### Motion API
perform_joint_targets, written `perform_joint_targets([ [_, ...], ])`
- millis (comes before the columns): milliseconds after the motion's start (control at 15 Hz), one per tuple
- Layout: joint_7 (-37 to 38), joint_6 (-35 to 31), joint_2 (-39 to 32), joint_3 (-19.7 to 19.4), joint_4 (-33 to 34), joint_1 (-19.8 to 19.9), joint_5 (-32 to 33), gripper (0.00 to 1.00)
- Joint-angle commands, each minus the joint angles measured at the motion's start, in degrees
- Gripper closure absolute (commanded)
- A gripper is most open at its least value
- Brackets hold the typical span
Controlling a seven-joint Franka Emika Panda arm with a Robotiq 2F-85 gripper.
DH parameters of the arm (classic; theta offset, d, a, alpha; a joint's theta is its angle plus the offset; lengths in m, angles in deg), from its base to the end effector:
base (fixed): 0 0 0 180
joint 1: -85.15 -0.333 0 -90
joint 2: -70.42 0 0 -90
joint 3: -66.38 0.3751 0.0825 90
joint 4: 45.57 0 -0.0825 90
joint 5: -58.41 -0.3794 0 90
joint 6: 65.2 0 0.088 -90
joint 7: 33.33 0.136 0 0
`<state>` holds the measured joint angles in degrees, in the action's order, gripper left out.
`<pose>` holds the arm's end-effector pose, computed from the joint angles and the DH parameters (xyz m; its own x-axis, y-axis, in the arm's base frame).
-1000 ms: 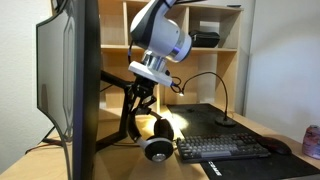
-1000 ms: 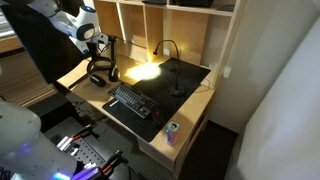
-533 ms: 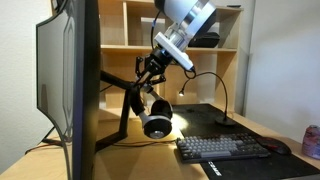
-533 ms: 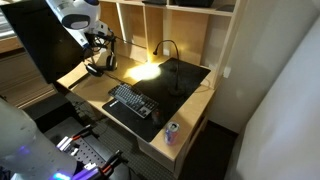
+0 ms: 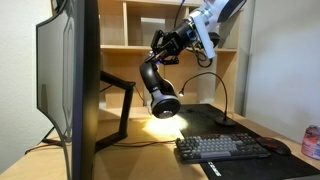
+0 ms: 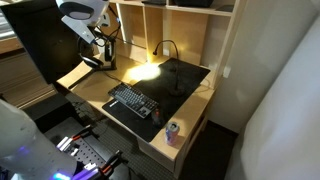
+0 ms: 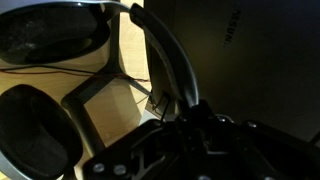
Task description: Unhang and hang up the headphones on the back of the desktop computer
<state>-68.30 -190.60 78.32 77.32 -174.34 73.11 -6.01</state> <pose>0.4514 0.2536 0.4899 0.9376 0.2073 0.2792 0.3476 -0.5834 -0.7340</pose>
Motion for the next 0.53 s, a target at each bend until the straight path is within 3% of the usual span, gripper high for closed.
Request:
perform_joint_targets([
  [0,0.14,-0.03,-0.23,0.14,0.05,0.01,0.09,0.85],
  [67,-1.28,1.96,-1.24,0.01,0.72,-0.04,0.10,0.96],
  [200,-8.30,8.38,-2.17,-1.40,3.47,0.47,-0.93,0.96],
  [467,-14.97,19.48,-4.77,-3.84,11.26,2.01,1.15,0.96],
])
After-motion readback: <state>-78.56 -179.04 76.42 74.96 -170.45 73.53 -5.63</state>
